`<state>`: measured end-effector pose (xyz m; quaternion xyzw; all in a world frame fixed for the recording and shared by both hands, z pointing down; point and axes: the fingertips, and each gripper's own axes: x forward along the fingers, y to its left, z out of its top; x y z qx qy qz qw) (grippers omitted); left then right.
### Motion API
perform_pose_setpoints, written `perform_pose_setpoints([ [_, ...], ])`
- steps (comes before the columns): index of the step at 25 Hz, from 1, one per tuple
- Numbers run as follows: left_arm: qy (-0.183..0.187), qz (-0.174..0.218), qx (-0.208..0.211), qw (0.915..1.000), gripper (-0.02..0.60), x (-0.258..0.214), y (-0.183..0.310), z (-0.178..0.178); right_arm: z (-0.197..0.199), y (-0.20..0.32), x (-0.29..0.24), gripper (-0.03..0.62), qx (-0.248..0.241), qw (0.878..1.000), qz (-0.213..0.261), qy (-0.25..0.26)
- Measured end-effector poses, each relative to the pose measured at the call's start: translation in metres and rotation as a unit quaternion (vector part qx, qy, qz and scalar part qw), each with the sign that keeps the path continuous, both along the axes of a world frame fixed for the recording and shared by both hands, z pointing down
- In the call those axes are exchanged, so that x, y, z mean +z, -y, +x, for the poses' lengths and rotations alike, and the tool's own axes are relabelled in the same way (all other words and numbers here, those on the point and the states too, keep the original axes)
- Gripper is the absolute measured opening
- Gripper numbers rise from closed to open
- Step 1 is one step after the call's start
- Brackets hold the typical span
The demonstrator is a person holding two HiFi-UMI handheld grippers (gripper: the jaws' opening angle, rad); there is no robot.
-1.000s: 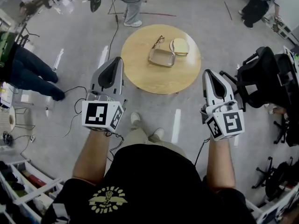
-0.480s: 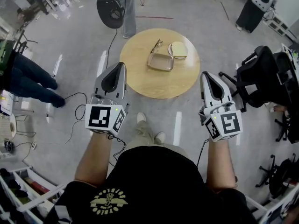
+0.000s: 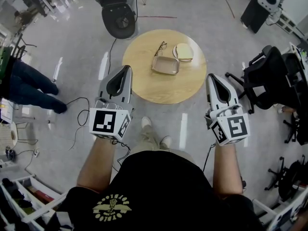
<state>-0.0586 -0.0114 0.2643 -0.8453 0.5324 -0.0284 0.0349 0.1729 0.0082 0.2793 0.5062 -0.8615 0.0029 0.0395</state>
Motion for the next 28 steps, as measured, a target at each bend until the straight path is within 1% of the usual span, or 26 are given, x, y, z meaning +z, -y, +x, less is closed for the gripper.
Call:
perform_pose_setpoints([
  [13, -0.013, -0.012, 0.007, 0.9998, 0.018, 0.007, 0.039, -0.016, -0.017, 0.035, 0.002, 0.014, 0.007, 1.000, -0.010, -0.004],
  [18, -0.012, -0.016, 0.018, 0.9996, 0.017, 0.009, 0.057, -0.018, -0.025, 0.053, 0.000, 0.015, 0.005, 1.000, -0.008, -0.007],
  [22, -0.013, -0.015, 0.023, 0.9995, 0.018, 0.006, 0.075, -0.027, -0.034, 0.070, -0.005, 0.015, 0.017, 1.000, -0.010, -0.006],
  [28, -0.002, -0.007, 0.035, 0.9994, 0.017, 0.007, 0.105, -0.032, -0.043, 0.098, -0.003, 0.015, 0.021, 1.000, -0.008, -0.011],
])
